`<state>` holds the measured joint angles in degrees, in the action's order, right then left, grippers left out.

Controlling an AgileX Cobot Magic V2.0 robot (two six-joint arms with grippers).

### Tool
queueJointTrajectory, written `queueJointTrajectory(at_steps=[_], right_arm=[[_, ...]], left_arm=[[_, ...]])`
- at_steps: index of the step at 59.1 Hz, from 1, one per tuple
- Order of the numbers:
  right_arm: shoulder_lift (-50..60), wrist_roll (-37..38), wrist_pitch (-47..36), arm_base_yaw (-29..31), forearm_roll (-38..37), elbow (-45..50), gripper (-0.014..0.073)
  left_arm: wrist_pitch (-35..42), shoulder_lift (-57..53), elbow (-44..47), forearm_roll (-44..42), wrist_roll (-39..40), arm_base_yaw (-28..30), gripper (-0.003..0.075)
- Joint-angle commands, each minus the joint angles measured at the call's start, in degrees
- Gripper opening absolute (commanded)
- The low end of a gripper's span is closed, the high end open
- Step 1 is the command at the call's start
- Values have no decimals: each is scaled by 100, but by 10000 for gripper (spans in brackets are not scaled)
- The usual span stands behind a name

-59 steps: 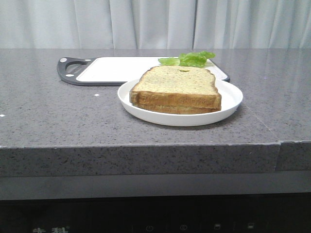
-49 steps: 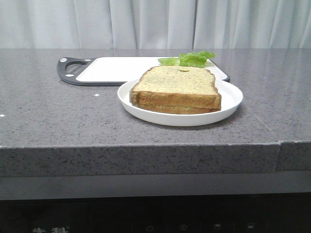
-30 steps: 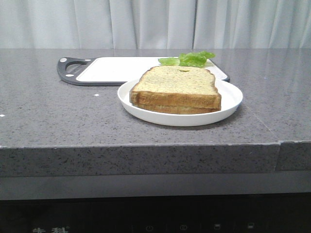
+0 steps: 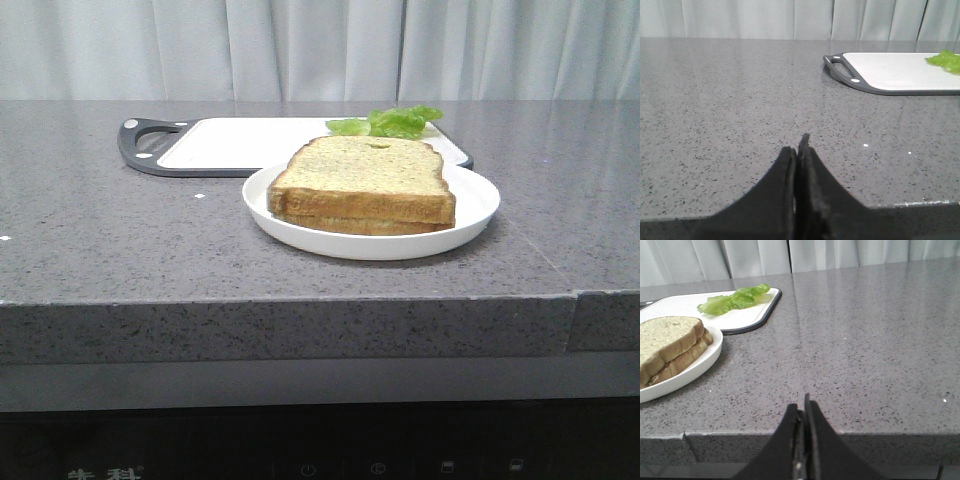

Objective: Left arm grabs bread, right arm adds lettuce

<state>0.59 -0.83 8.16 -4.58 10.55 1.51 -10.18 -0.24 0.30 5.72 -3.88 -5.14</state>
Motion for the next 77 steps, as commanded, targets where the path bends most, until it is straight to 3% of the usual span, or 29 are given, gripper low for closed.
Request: queueJointTrajectory(at_steps=[1, 38, 47, 62, 77], right_arm=[[121, -8, -460, 34, -64, -9, -62], [121, -8, -573, 34, -58, -13, -62], [121, -8, -567, 34, -58, -178, -62], [-455, -8, 448, 34, -77, -1711, -62], [-2094, -8, 597, 34, -77, -3088, -62]], left_arm=[[520, -102, 29, 39, 43, 1, -20], [520, -102, 29, 39, 43, 1, -21], [973, -102, -53, 39, 43, 1, -21], [332, 397, -1490, 39, 43, 1, -21], [186, 2280, -2981, 15, 43, 1, -21]])
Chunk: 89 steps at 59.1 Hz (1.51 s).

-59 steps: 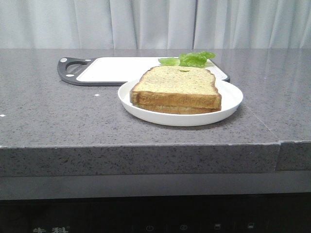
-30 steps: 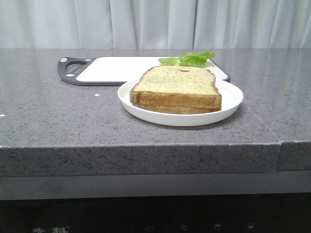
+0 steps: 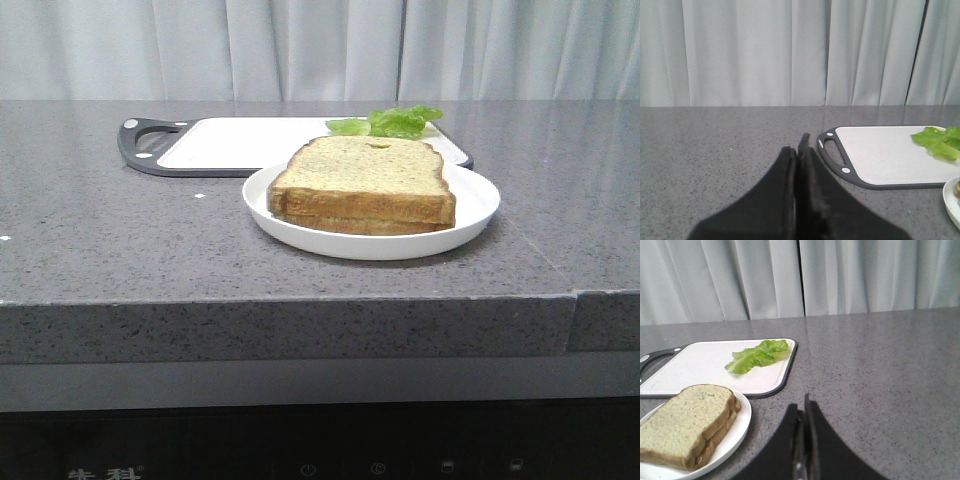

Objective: Left arm grabs bread, right arm adds lettuce

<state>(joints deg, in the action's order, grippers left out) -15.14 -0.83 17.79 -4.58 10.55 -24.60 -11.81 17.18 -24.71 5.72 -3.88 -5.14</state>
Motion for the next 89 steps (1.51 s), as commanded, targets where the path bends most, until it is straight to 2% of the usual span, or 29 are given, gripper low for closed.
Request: queueJointTrajectory(at_steps=[1, 9, 14, 19, 22, 24, 26, 30, 36, 48, 55, 65, 69, 89], right_arm=[[-630, -8, -372, 34, -77, -545, -62], [-997, -8, -557, 34, -77, -707, -31], [-1013, -8, -575, 34, -77, -707, 87], [-1013, -8, -575, 34, -77, -707, 290], [-1013, -8, -562, 34, -77, -707, 440], [-1013, -8, -562, 34, -77, -707, 502], [-1013, -8, -562, 34, -77, -707, 563], [-1013, -8, -562, 34, -77, -702, 632], [-1013, -8, -574, 34, -77, -702, 643], [-1013, -8, -529, 34, -77, -702, 643], [-1013, -8, -440, 34, -77, -702, 643], [-1013, -8, -315, 34, -77, -702, 643], [-1013, -8, -273, 34, -77, -702, 643], [-1013, -8, -265, 34, -77, -702, 643]], left_arm=[[348, 605, -528, 15, 43, 1, -21], [375, 887, -695, 25, 43, 1, -13], [352, 887, -695, 25, 43, 1, 73], [327, 887, -695, 25, 43, 1, 269], [313, 887, -695, 25, 43, 1, 438], [313, 887, -695, 25, 43, 1, 529], [313, 887, -685, 25, 43, 1, 596], [326, 887, -685, 25, 43, 1, 659], [87, 901, -699, 329, 43, 1, 659], [-1348, 1648, -1288, 1059, -29, -9, 659], [-2024, 2451, -1839, 1730, -496, -9, 659], [-2451, 3671, -2526, 3367, -1617, -60, 659], [-2488, 4145, -2793, 3677, -1832, -242, 659], [-2411, 6522, -4423, 3573, -1808, -1968, 659]])
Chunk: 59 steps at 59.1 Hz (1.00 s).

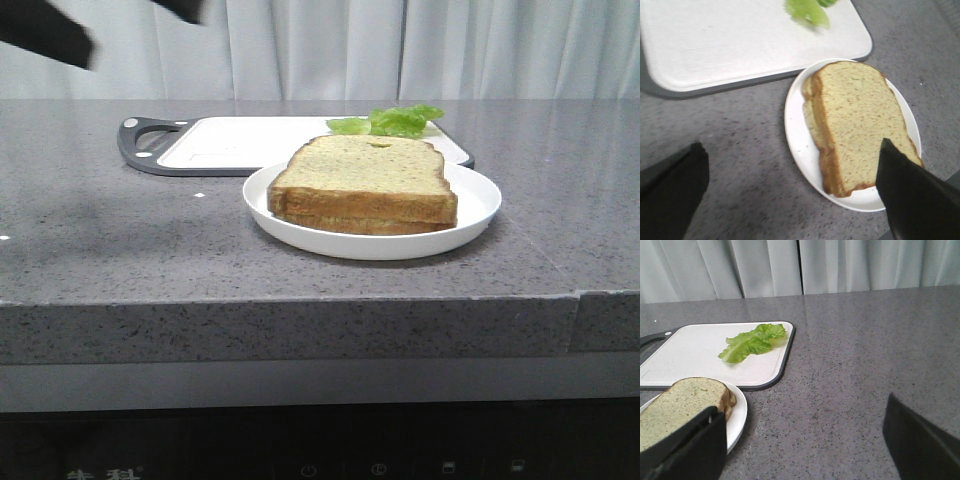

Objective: Left arm grabs bread, right arm adds lettuce
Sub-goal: 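Lower the left gripper onto the top bread slice and grasp it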

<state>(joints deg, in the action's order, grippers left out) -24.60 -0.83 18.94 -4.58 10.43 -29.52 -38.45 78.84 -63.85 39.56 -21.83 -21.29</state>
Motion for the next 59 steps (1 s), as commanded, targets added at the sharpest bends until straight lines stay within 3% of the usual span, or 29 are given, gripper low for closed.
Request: queueJointTrajectory(at_steps=[1, 18, 38, 59], right_arm=[[-68, -8, -380, 34, -65, -210, 643], [-68, -8, -380, 34, -65, -210, 643], [-68, -8, -380, 34, -65, -210, 643], [-68, -8, -380, 34, -65, -210, 643]], left_arm=[[253, 445, -570, 182, -13, -404, 659], [214, 1779, -1529, -196, 277, -1078, 610], [215, 2058, -1616, -318, 353, -1185, 594], [125, 2058, -1616, -343, 460, -1185, 313]])
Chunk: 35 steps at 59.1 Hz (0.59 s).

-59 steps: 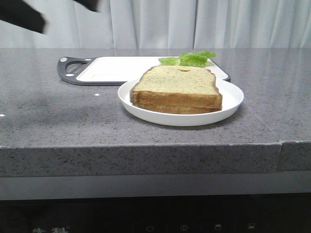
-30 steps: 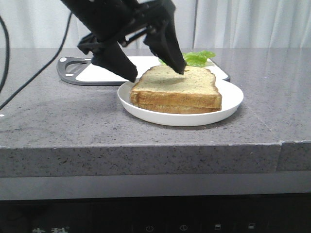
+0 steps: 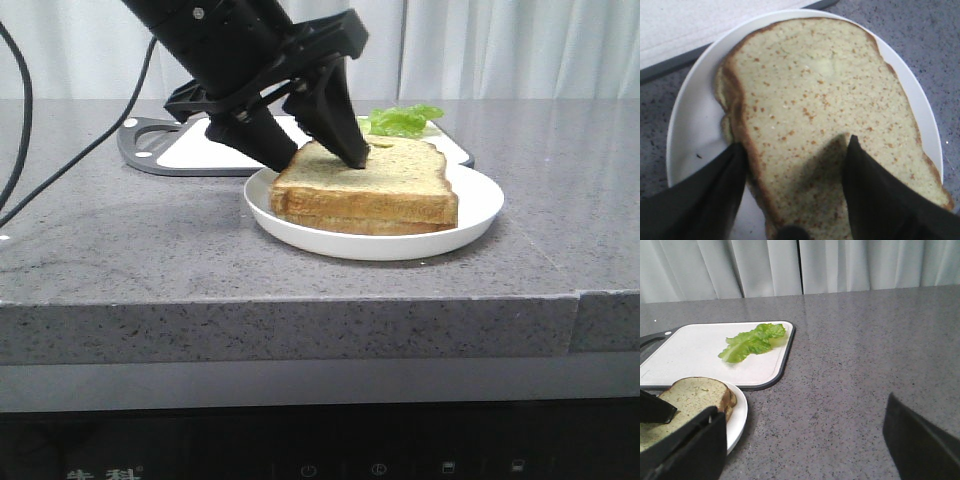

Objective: Left arm grabs bread, right arm adds lettuce
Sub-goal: 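Lower the left gripper onto the top bread slice and grasp it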

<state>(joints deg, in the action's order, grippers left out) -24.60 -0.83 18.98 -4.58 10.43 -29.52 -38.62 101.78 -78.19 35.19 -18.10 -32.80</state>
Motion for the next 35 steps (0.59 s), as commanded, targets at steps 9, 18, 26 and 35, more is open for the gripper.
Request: queueJointTrajectory(at_steps=[9, 18, 26, 35], right_arm=[[-68, -8, -384, 34, -65, -210, 643], [-68, -8, -384, 34, -65, -210, 643], [-68, -8, -384, 34, -65, -210, 643], [-68, -8, -384, 34, -65, -210, 643]], left_arm=[[128, -237, -182, 16, 150, -23, 261], [130, -237, -182, -19, 158, -23, 171], [130, -237, -182, -125, 158, -23, -6], [130, -237, -182, -159, 158, -23, -20]])
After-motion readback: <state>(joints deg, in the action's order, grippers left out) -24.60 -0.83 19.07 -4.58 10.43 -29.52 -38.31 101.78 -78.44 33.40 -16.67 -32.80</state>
